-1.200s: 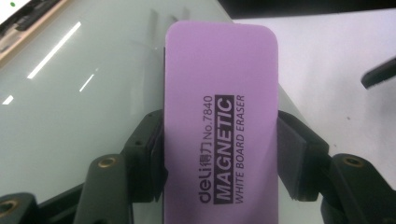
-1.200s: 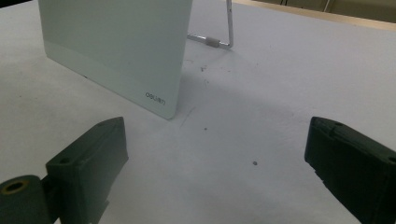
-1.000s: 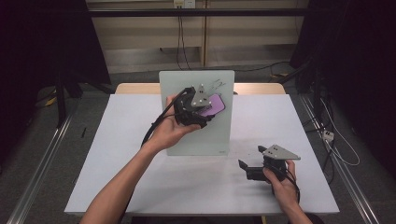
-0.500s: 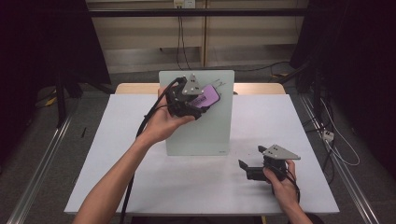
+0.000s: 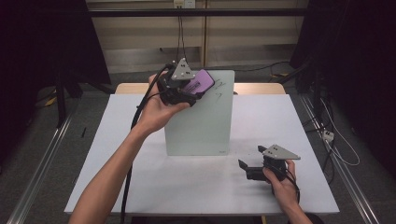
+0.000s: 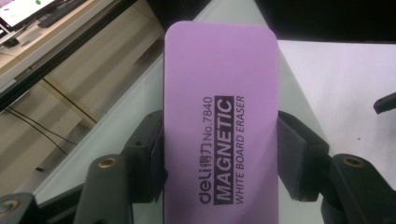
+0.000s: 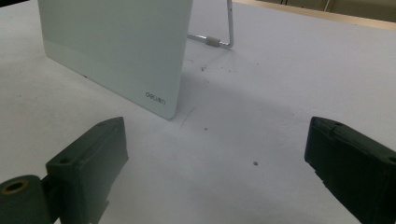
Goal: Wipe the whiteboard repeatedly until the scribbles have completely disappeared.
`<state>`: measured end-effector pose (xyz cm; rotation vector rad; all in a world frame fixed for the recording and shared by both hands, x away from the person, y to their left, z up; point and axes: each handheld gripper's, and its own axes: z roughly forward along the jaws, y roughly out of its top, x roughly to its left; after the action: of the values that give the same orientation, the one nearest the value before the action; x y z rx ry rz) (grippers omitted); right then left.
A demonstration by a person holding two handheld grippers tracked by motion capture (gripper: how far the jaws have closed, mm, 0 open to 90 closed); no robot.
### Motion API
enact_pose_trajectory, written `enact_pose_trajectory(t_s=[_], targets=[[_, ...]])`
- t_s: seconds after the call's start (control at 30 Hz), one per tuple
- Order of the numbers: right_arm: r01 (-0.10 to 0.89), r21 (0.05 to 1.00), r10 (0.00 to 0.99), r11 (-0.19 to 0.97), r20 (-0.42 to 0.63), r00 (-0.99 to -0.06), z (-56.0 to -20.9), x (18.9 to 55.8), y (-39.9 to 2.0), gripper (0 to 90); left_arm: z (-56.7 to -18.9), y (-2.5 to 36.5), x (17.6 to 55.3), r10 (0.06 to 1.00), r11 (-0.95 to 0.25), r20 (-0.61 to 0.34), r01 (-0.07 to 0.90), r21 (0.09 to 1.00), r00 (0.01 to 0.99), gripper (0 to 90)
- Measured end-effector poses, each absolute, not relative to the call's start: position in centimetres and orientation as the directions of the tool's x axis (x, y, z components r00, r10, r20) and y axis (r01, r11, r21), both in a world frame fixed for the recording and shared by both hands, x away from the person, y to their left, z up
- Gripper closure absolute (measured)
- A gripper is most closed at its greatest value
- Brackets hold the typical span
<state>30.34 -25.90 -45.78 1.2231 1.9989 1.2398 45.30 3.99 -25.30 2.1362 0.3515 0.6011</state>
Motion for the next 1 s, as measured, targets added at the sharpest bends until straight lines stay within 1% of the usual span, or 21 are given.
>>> enact_pose_trajectory(t_s=[0.13, 0.23, 0.37, 0.43, 0.57, 0.93, 1.0], targets=[[0.434, 0.881, 0.874, 0.189, 0.051, -0.484, -45.8, 30.4, -25.9, 6.1, -25.0, 2.8, 45.3, 0.436, -0.598, 0.298, 0.026, 0.801, 0.849, 40.7], [0.435, 0.881, 0.874, 0.187, 0.053, -0.483, -45.8, 30.3, -25.9, 6.1, -25.1, 1.8, 45.2, 0.413, -0.627, 0.322, 0.010, 0.779, 0.852, 40.7], [0.431, 0.882, 0.873, 0.188, 0.051, -0.486, -45.8, 30.3, -26.0, 6.1, -25.3, 1.1, 45.1, 0.399, -0.634, 0.322, 0.004, 0.773, 0.859, 40.7], [0.434, 0.881, 0.872, 0.189, 0.053, -0.487, -45.8, 30.3, -26.0, 6.1, -25.6, 0.7, 45.0, 0.381, -0.654, 0.330, 0.000, 0.756, 0.864, 40.7], [0.434, 0.880, 0.869, 0.191, 0.054, -0.492, -45.8, 30.3, -25.9, 5.9, -26.4, -0.4, 44.4, 0.346, -0.702, 0.341, 0.001, 0.712, 0.874, 40.9], [0.430, 0.883, 0.871, 0.187, 0.054, -0.489, -45.8, 30.2, -25.9, 5.9, -29.6, -1.5, 43.3, 0.279, -0.749, 0.317, -0.001, 0.662, 0.906, 40.9], [0.431, 0.882, 0.870, 0.190, 0.053, -0.491, -45.8, 30.2, -25.9, 5.9, -30.0, -1.7, 43.2, 0.273, -0.748, 0.304, 0.002, 0.664, 0.913, 40.9]])
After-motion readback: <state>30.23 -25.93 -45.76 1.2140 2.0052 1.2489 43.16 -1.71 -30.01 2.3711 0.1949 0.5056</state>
